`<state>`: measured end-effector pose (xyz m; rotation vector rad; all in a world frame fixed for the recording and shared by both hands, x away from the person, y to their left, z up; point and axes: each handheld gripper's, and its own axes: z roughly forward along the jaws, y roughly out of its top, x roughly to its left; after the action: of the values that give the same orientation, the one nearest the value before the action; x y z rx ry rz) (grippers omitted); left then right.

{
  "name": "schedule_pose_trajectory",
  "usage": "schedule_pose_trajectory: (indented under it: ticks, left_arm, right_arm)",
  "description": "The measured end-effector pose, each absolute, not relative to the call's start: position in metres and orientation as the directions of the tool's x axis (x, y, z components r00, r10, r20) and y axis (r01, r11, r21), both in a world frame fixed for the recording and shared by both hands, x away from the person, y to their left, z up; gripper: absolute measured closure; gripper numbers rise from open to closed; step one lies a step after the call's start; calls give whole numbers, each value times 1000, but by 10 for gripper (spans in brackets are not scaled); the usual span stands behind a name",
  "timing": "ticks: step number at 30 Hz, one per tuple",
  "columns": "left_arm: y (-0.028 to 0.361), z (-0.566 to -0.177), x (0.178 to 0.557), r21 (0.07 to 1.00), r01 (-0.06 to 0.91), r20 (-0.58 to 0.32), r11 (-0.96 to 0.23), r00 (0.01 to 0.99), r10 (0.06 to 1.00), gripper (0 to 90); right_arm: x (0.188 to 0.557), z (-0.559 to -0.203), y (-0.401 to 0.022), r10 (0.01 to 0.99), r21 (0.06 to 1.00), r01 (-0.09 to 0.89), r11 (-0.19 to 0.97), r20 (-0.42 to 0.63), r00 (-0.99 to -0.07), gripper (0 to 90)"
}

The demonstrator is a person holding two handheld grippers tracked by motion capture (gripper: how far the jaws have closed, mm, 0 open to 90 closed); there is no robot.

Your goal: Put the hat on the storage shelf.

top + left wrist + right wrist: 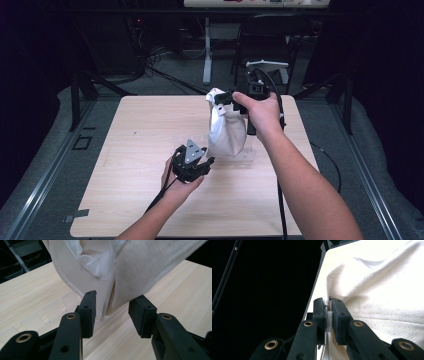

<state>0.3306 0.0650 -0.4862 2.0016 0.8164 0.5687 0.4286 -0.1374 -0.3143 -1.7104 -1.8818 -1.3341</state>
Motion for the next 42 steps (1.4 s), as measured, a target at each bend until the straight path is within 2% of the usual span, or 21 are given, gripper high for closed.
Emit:
schedule_pose_trajectory:
  ticks: [4,6,14,23,29,31,34,37,42]
  left_arm:
    - [64,-489,334,850,337,92,-405,662,743,782]
    - [66,-490,335,851,343,88,-397,652,753,819]
    - [78,-502,337,854,433,-52,-288,622,782,851]
    - [76,-512,342,803,497,-60,-329,617,785,860]
    - [75,-515,341,810,481,-44,-335,620,783,856]
    - [76,-515,341,814,480,-45,-328,615,787,837]
    - [81,-514,338,820,491,-86,-295,615,784,688]
    - [91,-513,325,835,465,-79,-294,630,772,594]
    - [117,-513,299,826,455,-66,-333,665,744,522]
  right_arm:
    - [428,-315,-134,647,442,890,-110,712,-273,823]
    - [428,-316,-133,646,440,892,-107,713,-274,823]
    - [428,-330,-125,643,423,902,-91,716,-271,823]
    - [431,-344,-118,656,408,911,-68,706,-267,823]
    - [433,-350,-123,662,398,914,-75,705,-253,823]
    - [432,-351,-123,660,399,914,-77,707,-254,823]
    - [432,-350,-124,661,401,912,-81,707,-252,823]
    - [432,-350,-125,661,401,913,-79,706,-253,822]
    - [431,-350,-126,662,400,913,-79,706,-253,821]
